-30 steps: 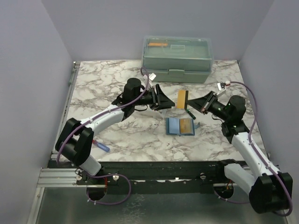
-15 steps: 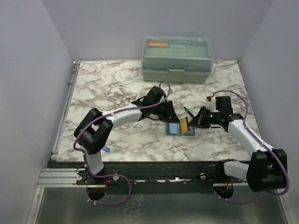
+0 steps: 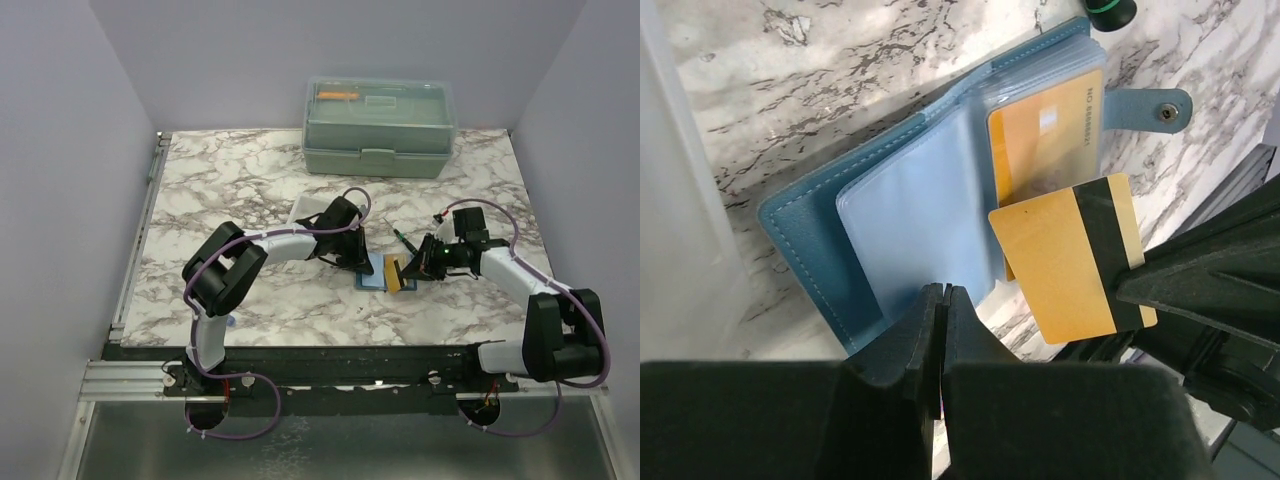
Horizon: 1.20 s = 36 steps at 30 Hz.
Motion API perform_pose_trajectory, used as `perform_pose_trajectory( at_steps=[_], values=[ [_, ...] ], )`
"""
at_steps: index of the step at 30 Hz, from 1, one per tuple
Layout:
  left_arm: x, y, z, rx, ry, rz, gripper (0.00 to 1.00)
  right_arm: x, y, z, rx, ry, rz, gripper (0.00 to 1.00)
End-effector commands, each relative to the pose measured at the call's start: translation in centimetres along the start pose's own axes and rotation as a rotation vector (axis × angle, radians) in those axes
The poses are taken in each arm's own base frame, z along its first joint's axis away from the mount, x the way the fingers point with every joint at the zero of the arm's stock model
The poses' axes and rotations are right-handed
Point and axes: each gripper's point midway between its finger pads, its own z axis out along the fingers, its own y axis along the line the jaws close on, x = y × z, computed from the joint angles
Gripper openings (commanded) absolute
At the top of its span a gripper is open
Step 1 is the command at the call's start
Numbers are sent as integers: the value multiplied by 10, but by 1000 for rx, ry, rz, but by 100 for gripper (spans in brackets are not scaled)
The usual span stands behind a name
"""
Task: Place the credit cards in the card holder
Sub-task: Insert the credit card into the card holder.
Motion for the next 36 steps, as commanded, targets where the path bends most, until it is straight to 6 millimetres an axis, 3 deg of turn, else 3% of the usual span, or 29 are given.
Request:
perform_pose_trajectory(
  at_steps=[1,19,36],
  values=[
    [7,19,5,-73,7,5,0,0,-6,6,7,13,-13,0],
    [18,36,7,-115,24,0,0,-9,-26,24,101,29,-15,0],
    [22,38,7,-124,29,7,0,-32,-19,37,40,-31,-67,0]
  ],
)
